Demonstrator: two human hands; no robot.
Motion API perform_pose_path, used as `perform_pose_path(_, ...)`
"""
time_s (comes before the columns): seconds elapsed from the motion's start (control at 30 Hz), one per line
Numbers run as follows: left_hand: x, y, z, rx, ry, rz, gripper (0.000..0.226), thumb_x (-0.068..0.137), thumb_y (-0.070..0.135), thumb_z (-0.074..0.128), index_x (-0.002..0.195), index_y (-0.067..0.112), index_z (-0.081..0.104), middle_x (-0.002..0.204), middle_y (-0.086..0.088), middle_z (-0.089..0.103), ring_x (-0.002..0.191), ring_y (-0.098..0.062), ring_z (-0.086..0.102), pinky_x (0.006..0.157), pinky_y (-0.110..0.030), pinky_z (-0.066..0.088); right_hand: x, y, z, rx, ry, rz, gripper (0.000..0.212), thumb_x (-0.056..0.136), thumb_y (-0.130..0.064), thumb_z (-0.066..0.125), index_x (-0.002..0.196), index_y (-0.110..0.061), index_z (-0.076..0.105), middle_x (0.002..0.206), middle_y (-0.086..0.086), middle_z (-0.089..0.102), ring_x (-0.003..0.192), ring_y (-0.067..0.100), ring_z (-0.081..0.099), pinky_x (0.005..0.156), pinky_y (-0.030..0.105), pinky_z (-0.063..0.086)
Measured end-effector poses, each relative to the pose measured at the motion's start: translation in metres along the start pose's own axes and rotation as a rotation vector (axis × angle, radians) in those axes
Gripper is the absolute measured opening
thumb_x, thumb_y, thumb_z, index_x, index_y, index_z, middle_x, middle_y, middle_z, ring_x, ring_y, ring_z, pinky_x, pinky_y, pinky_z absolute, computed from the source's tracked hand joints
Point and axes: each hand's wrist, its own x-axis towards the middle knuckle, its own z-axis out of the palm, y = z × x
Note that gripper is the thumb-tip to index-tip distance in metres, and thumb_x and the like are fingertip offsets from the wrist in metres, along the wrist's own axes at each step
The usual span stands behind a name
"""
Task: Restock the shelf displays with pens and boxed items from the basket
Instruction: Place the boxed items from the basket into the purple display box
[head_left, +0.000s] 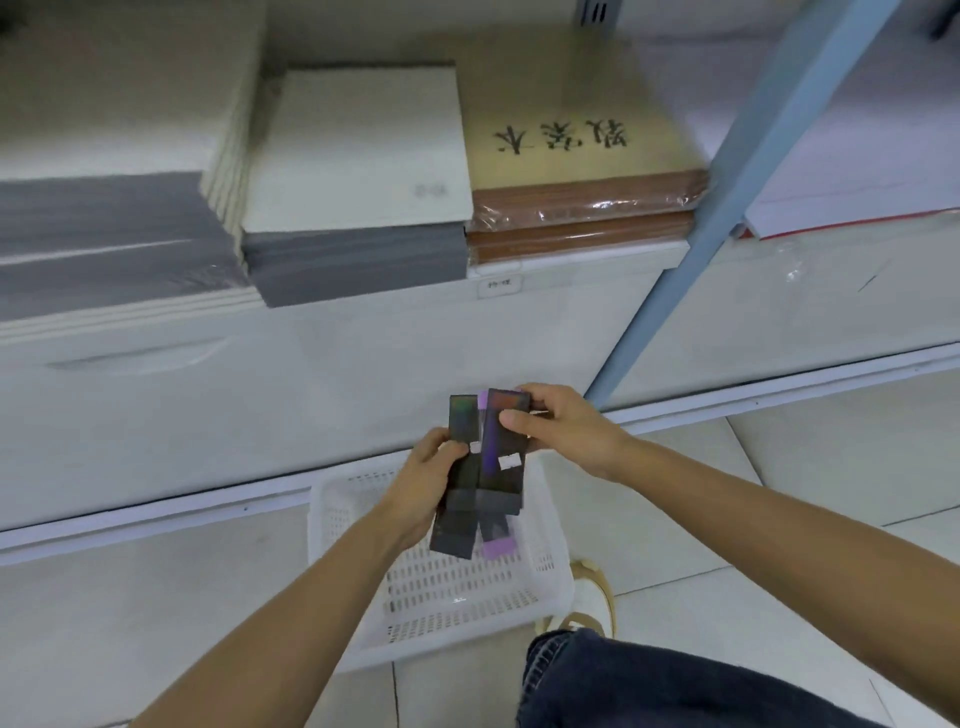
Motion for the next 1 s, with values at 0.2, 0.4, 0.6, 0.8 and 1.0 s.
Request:
perform_pose_path(0.2, -0.068, 0.064, 0.000, -0.176, -0.145, 0.083, 0.038, 0.102, 0.030, 0.036, 0.106, 0.010, 0.068, 0.093, -0.016, 0.071, 0.070, -0.027, 0.065, 0.059, -0.033, 0.056, -0.019, -0.087, 0.030, -0.033, -0.049, -0.113, 0.028, 0.096, -0.009, 0.056, 0.120, 0.006, 0.060, 0.104, 0.017, 0.066, 0.087, 0.019, 0.065, 0.082, 0.033, 0.058)
perform_pose_path(0.4, -0.128, 0.106, -0.026, -0.140, -0.104, 0.293, 0.042, 0.089, 0.040, 0.063, 0.122, 0.015, 0.063, 0.104, -0.012, 0.073, 0.079, -0.020, 0.069, 0.061, -0.030, 0.055, -0.046, -0.147, 0.073, -0.068, 0.021, -0.295, 0.025, 0.092, -0.006, 0.061, 0.113, 0.008, 0.064, 0.106, 0.023, 0.068, 0.089, 0.022, 0.064, 0.083, 0.034, 0.055)
perform_pose_path(0.6, -0.179, 0.134, -0.040, -0.257, 0.038, 0.449, 0.057, 0.069, 0.047, 0.075, 0.117, 0.018, 0.066, 0.103, -0.009, 0.075, 0.076, -0.019, 0.071, 0.056, -0.028, 0.054, -0.072, -0.194, 0.105, -0.069, 0.031, -0.445, 0.028, 0.092, -0.006, 0.061, 0.120, 0.000, 0.061, 0.114, 0.025, 0.066, 0.090, 0.021, 0.063, 0.074, 0.032, 0.054)
perform_pose_path(0.8, -0.212, 0.164, -0.054, -0.264, -0.003, 0.486, 0.054, 0.065, 0.049, 0.076, 0.112, 0.022, 0.068, 0.099, -0.007, 0.075, 0.073, -0.020, 0.072, 0.056, -0.029, 0.055, -0.090, -0.232, 0.123, 0.049, 0.011, -0.539, 0.032, 0.094, -0.006, 0.059, 0.126, -0.004, 0.057, 0.107, 0.022, 0.069, 0.088, 0.025, 0.068, 0.083, 0.035, 0.057)
perform_pose_path(1.0, -0.228, 0.184, -0.072, -0.194, 0.047, 0.582, 0.054, 0.065, 0.041, 0.079, 0.112, 0.018, 0.065, 0.097, -0.007, 0.076, 0.075, -0.021, 0.074, 0.055, -0.029, 0.055, -0.090, -0.250, 0.140, 0.077, 0.117, -0.585, 0.026, 0.090, -0.007, 0.065, 0.115, -0.004, 0.058, 0.094, 0.008, 0.065, 0.066, 0.010, 0.059, 0.051, 0.019, 0.046)
